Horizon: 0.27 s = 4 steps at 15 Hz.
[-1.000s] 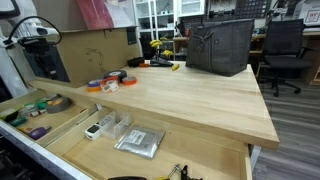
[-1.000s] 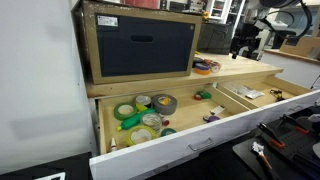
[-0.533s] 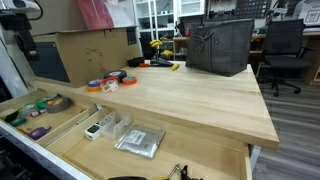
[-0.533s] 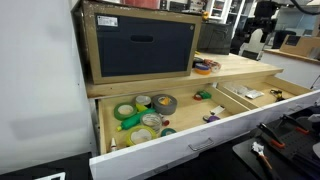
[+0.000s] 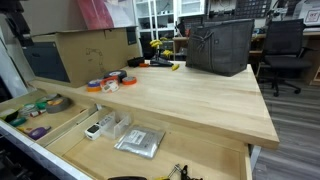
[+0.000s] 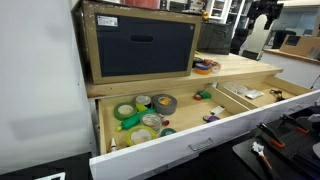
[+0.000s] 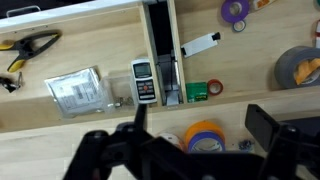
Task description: Remove the orange tape from the drawer
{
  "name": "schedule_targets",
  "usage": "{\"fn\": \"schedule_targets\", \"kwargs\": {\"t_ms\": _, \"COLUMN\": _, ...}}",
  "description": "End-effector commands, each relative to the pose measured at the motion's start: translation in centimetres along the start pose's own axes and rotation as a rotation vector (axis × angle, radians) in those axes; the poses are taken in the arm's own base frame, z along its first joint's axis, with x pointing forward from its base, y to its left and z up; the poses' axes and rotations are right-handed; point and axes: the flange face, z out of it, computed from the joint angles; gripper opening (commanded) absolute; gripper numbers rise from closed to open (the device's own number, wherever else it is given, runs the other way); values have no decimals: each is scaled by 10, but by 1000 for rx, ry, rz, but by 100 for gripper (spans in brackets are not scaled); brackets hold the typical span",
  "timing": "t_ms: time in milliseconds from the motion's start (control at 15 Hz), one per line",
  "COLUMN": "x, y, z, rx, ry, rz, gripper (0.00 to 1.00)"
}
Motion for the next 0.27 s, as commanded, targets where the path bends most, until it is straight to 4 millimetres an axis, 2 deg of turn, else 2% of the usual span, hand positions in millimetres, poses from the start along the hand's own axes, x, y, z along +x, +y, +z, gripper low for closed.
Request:
{"fn": "schedule_targets", "kwargs": {"t_ms": 0, "x": 0, "y": -1, "z": -2, "rx": 0, "ry": 2, "rz": -2, "gripper": 100}}
{"fn": "schedule_targets", "kwargs": {"t_ms": 200, "x": 0, "y": -3, "z": -2, "rx": 1, "ry": 3, "rz": -7, "gripper": 100}}
